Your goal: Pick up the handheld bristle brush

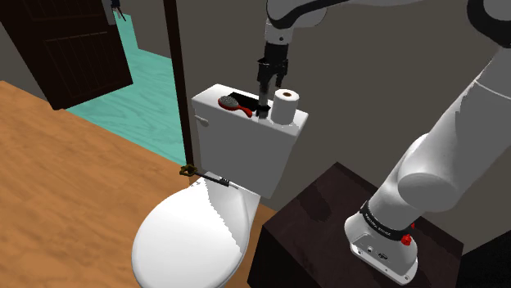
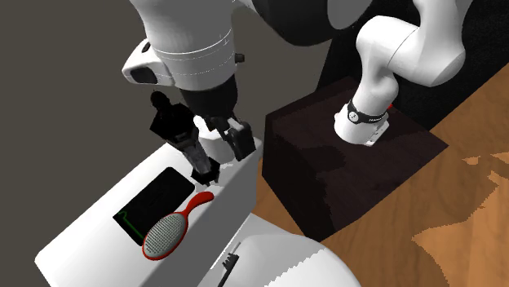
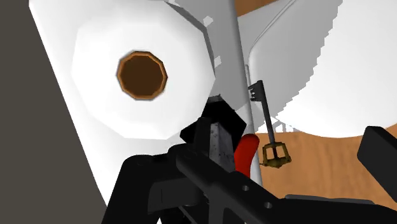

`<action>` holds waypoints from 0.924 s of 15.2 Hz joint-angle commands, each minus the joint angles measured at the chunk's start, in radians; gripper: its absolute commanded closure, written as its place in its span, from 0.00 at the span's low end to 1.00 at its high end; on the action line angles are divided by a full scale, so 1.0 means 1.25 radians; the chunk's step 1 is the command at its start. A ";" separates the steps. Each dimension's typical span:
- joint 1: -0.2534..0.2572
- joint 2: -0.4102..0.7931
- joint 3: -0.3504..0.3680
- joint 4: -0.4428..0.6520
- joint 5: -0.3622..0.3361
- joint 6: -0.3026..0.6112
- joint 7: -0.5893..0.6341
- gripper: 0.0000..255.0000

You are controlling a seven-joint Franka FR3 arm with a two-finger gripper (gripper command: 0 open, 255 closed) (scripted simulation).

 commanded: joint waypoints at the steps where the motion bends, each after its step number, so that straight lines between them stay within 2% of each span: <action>1: 0.002 0.064 0.001 0.054 0.009 0.006 -0.021 0.00; 8: 0.003 0.293 0.016 0.279 0.033 -0.002 -0.081 0.00; 13: 0.001 0.471 0.032 0.491 0.042 -0.044 -0.112 0.00; 14: 0.001 0.477 0.033 0.499 0.042 -0.046 -0.113 0.00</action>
